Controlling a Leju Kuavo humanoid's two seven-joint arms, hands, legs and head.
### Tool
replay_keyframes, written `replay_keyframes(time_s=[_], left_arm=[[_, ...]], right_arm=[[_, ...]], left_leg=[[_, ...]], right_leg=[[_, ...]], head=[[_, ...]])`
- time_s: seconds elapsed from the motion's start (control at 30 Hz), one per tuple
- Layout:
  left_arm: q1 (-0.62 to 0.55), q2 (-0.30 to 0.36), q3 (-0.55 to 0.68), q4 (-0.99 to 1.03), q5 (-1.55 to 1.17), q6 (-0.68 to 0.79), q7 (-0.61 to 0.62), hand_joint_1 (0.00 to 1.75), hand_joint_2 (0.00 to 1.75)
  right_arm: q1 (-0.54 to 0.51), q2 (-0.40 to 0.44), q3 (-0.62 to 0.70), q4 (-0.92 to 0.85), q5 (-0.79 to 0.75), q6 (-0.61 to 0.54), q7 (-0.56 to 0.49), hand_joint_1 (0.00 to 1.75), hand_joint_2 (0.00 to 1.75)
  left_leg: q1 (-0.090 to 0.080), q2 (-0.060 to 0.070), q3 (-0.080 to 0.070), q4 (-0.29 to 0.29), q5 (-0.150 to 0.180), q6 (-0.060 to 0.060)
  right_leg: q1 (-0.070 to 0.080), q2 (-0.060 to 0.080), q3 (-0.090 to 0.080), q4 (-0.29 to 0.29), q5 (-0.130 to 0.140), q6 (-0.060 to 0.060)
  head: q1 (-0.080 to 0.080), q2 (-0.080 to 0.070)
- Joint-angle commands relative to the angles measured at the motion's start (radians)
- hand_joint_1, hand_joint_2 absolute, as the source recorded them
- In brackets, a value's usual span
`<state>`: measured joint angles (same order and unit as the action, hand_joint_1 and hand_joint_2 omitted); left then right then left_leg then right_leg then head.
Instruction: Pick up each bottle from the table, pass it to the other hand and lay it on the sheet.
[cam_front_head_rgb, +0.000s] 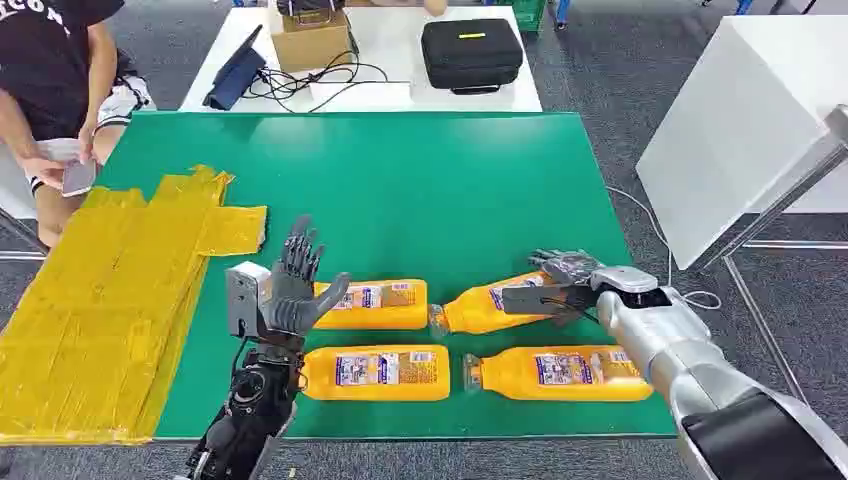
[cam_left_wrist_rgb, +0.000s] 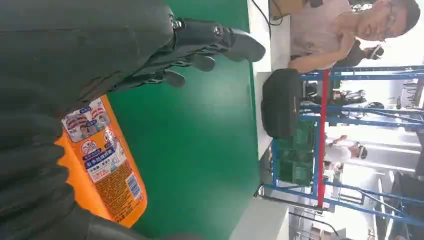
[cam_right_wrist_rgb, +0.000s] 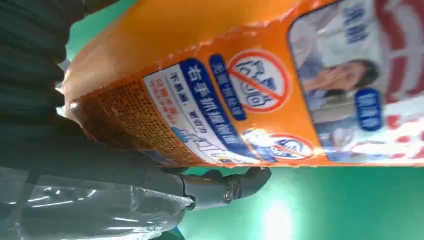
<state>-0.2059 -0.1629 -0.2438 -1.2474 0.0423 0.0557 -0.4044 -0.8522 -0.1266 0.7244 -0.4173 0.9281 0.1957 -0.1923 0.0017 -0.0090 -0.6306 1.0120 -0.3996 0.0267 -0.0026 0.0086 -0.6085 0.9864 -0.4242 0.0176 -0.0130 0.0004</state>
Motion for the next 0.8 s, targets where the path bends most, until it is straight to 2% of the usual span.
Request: replay_keyframes(time_s=[0.03, 0.07, 0.1, 0.3, 0.43, 0.5, 0.53, 0.67, 0.8], left_arm=[[-0.01, 0.011, 0.02, 0.015, -0.006, -0.004, 0.022, 0.0, 1.75], [-0.006, 0.01, 0.024, 0.015, -0.008, -0.004, 0.023, 0.0, 1.75], [-0.002, 0.009, 0.03, 0.02, -0.012, -0.003, 0.023, 0.0, 1.75], [0.0, 0.01, 0.034, 0.031, -0.017, -0.001, 0.015, 0.0, 1.75], [-0.008, 0.007, 0.038, 0.044, -0.013, -0.003, 0.009, 0.0, 1.75], [-0.013, 0.004, 0.036, 0.051, -0.012, -0.005, 0.008, 0.0, 1.75], [-0.013, 0.003, 0.036, 0.052, -0.012, -0.005, 0.008, 0.0, 1.75], [-0.013, 0.003, 0.036, 0.052, -0.012, -0.005, 0.008, 0.0, 1.75], [-0.013, 0.003, 0.036, 0.052, -0.012, -0.005, 0.008, 0.0, 1.75]], right_arm=[[-0.078, -0.021, 0.066, -0.019, -0.016, -0.021, 0.011, 0.0, 1.75], [-0.086, -0.025, 0.061, -0.046, -0.025, -0.024, 0.014, 0.0, 1.75], [-0.092, -0.028, 0.056, -0.084, -0.04, -0.022, 0.019, 0.0, 1.75], [-0.1, -0.03, 0.065, -0.123, -0.047, -0.012, 0.021, 0.0, 1.75], [-0.124, -0.022, 0.099, -0.126, -0.041, 0.041, 0.013, 0.0, 1.75], [-0.121, -0.018, 0.113, -0.118, -0.042, 0.045, 0.011, 0.0, 1.75], [-0.118, -0.018, 0.115, -0.118, -0.042, 0.044, 0.011, 0.0, 1.75], [-0.117, -0.02, 0.115, -0.117, -0.041, 0.043, 0.011, 0.0, 1.75], [-0.117, -0.02, 0.115, -0.117, -0.041, 0.043, 0.011, 0.0, 1.75]], left_leg=[[0.0, 0.001, 0.002, 0.0, -0.001, -0.001], [0.0, 0.003, 0.007, 0.001, -0.004, -0.002], [-0.001, 0.002, 0.001, 0.0, -0.001, -0.001], [0.0, 0.002, 0.002, 0.0, -0.001, -0.001], [-0.001, 0.003, 0.003, 0.0, -0.002, -0.001], [0.0, 0.004, 0.009, 0.001, -0.005, -0.002], [0.0, 0.002, 0.003, 0.0, -0.001, -0.001], [0.0, 0.002, 0.006, 0.0, -0.003, -0.001], [0.0, 0.001, 0.002, 0.0, -0.001, -0.001]], right_leg=[[0.0, 0.0, 0.002, 0.0, -0.001, 0.0], [0.0, 0.001, 0.007, 0.0, -0.003, 0.0], [-0.001, 0.001, 0.0, 0.001, -0.001, 0.0], [0.0, 0.001, 0.002, 0.0, -0.001, 0.0], [-0.001, 0.001, 0.002, 0.001, -0.001, 0.0], [0.0, 0.002, 0.008, 0.0, -0.004, 0.0], [0.0, 0.0, 0.002, 0.0, -0.001, 0.0], [0.0, 0.0, 0.006, -0.001, -0.002, 0.0], [0.0, 0.0, 0.001, -0.001, 0.0, 0.0]], head=[[0.0, 0.0], [0.0, 0.0], [0.0, 0.0], [0.0, 0.0], [0.0, 0.0], [0.0, 0.0], [0.0, 0.0], [0.0, 0.0], [0.0, 0.0]])
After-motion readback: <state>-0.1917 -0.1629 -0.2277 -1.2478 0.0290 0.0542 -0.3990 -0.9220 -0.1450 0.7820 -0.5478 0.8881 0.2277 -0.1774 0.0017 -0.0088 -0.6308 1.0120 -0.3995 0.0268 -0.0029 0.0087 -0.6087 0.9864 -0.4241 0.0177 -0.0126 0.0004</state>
